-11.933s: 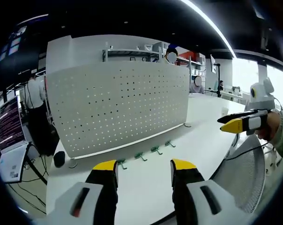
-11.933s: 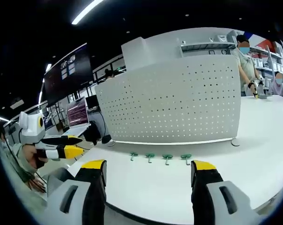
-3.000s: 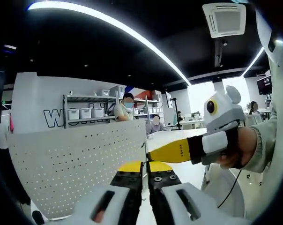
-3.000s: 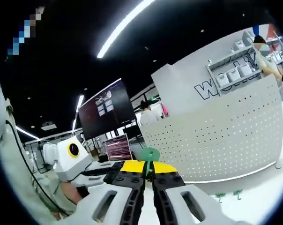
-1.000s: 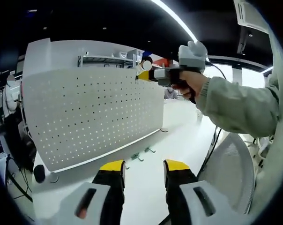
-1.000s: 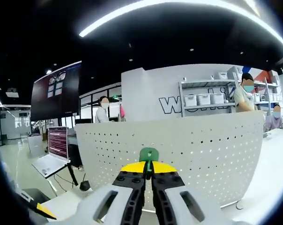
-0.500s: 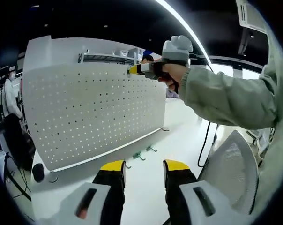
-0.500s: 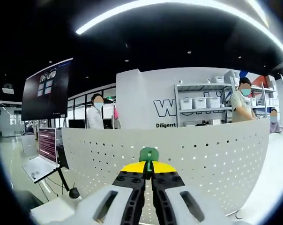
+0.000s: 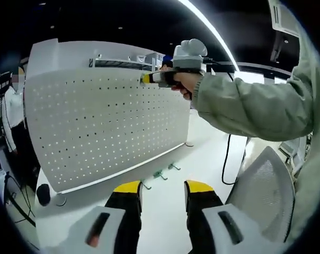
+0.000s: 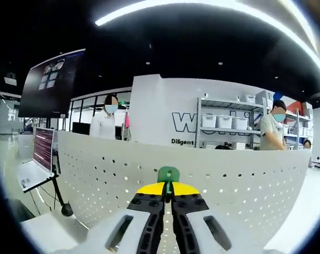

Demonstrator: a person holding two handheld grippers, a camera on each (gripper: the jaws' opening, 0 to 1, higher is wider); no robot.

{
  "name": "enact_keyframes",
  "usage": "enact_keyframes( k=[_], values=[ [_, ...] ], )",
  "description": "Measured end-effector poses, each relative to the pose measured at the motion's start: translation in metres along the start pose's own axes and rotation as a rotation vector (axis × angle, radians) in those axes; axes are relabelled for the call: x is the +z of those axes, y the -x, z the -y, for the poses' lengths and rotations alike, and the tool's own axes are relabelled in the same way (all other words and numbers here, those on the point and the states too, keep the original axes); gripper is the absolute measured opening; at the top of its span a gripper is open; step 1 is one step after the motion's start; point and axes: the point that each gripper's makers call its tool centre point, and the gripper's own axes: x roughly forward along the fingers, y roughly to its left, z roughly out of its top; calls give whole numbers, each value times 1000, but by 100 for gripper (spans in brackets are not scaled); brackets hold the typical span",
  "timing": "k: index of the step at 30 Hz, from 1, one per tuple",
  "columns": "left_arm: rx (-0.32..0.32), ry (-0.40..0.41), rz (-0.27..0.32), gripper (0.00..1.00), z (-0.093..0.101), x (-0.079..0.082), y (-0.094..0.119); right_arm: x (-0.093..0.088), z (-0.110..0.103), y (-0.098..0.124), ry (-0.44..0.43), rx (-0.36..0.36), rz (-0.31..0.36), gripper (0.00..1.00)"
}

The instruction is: Insert the hook assembly into the mounting plate slot until the hook locks in place.

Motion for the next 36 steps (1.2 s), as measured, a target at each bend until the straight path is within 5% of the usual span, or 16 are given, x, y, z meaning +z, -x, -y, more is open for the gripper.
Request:
enact_keyframes(
  k=[36],
  values=[
    [7, 22, -11, 33, -7, -9, -1, -13, 6, -22, 8, -42, -37, 2]
  ],
)
